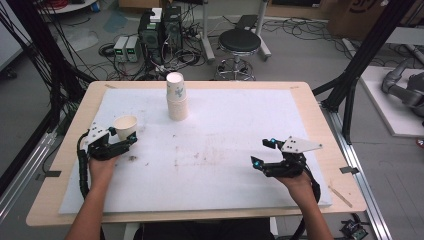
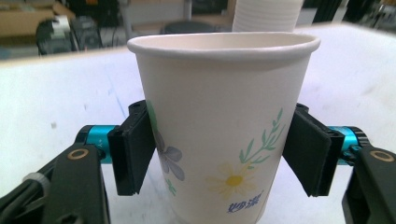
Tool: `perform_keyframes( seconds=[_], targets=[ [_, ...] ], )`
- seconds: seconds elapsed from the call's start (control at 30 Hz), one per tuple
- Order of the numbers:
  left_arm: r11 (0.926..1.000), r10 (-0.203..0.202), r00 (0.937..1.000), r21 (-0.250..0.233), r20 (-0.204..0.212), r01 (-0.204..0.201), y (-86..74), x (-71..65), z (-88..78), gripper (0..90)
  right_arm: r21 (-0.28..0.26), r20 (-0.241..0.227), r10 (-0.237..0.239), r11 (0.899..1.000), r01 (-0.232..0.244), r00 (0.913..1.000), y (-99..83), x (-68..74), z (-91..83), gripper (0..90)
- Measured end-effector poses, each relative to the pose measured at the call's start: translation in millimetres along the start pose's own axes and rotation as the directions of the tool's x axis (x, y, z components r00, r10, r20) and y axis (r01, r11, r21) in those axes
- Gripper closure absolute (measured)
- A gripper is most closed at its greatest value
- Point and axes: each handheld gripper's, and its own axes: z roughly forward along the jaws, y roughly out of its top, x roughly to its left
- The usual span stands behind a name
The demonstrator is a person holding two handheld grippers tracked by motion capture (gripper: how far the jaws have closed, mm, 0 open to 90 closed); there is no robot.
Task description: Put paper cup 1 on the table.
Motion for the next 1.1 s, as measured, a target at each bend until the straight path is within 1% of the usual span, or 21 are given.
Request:
perform_keyframes(
  seconds=[0.03,0.13,0.2,0.23,0.33,0.43,0.5,0.57,0.7,0.77,0.8,0.83,0.87,0.93,1.0,1.03,1.1],
  targets=[
    [1.0,-0.001,0.9999,0.002,-0.015,0.001,0.3,-1.1,0.8,30.9,0.001,0.0,0.001,1.0,-0.001,1.0,-0.2,0.0,-0.2,23.4],
    [0.9997,0.016,0.9995,0.017,-0.026,-0.015,0.6,-2.7,1.5,31.3,-0.003,-0.003,-0.001,1.0,0.0,1.0,-0.2,0.0,-0.7,23.4],
    [0.9981,0.034,0.9986,0.052,-0.04,-0.031,0.7,-5.0,2.0,31.7,-0.003,-0.004,-0.002,1.0,0.002,1.0,-0.1,0.6,-1.0,23.4],
    [0.9973,0.041,0.9983,0.062,-0.041,-0.038,0.7,-5.7,2.0,31.7,-0.003,-0.004,-0.002,1.0,0.002,1.0,-0.1,0.6,-1.0,23.4],
    [0.9921,0.075,0.9956,0.105,-0.056,-0.069,0.6,-10.7,1.7,31.6,0.001,-0.005,0.001,1.0,-0.001,1.0,-0.6,0.9,-1.8,23.4],
    [0.9926,0.066,0.996,0.106,-0.061,-0.059,-0.3,-10.8,-0.1,31.6,-0.001,-0.006,0.003,1.0,-0.003,1.0,-0.8,0.4,-2.3,23.5],
    [0.9914,0.062,0.996,0.119,-0.065,-0.054,-0.8,-10.7,-3.1,31.6,-0.005,-0.004,0.002,1.0,-0.002,1.0,-0.7,0.2,-3.2,23.5],
    [0.9907,0.045,0.9962,0.132,-0.075,-0.035,-2.3,-12.1,-6.7,31.1,-0.001,-0.004,0.005,1.0,-0.005,1.0,-0.6,0.9,-4.1,23.7],
    [0.988,0.047,0.9958,0.151,-0.079,-0.035,-4.0,-12.5,-10.9,30.9,-0.012,-0.005,0.003,1.0,-0.003,1.0,1.4,1.4,-5.5,23.7],
    [0.9878,0.045,0.9959,0.152,-0.078,-0.033,-4.4,-13.0,-11.5,30.4,-0.017,-0.009,0.0,1.0,0.0,1.0,3.0,1.9,-5.9,23.7],
    [0.9875,0.046,0.996,0.154,-0.076,-0.034,-4.4,-13.0,-11.9,28.8,-0.017,-0.012,-0.004,1.0,0.004,0.9999,3.4,2.0,-5.8,23.7],
    [0.9882,0.036,0.9973,0.151,-0.064,-0.026,-4.5,-12.9,-12.4,28.8,-0.017,-0.012,-0.004,1.0,0.004,0.9999,3.4,2.0,-5.8,23.7],
    [0.9895,0.02,0.9983,0.144,-0.055,-0.011,-4.6,-12.6,-13.2,26.9,-0.018,-0.01,-0.007,1.0,0.006,0.9999,3.2,1.5,-5.5,23.7],
    [0.9914,-0.006,0.998,0.13,-0.064,0.014,-4.7,-12.2,-16.4,18.3,-0.014,-0.014,-0.001,1.0,0.001,0.9999,2.7,1.2,-5.4,23.7],
    [0.9929,-0.023,0.9975,0.115,-0.067,0.031,-4.1,-11.3,-21.2,16.6,-0.016,-0.017,-0.001,1.0,0.001,0.9999,2.4,0.3,-5.0,23.7],
    [0.9941,-0.023,0.998,0.104,-0.058,0.029,-3.6,-10.5,-24.8,16.6,-0.014,-0.018,0.002,1.0,-0.002,0.9998,2.4,0.2,-5.1,23.7],
    [0.9975,-0.015,0.9982,0.069,-0.059,0.019,-1.4,-9.2,-33.0,16.6,-0.016,-0.018,0.001,1.0,-0.002,0.9998,2.6,-0.2,-5.2,23.7]
  ],
)
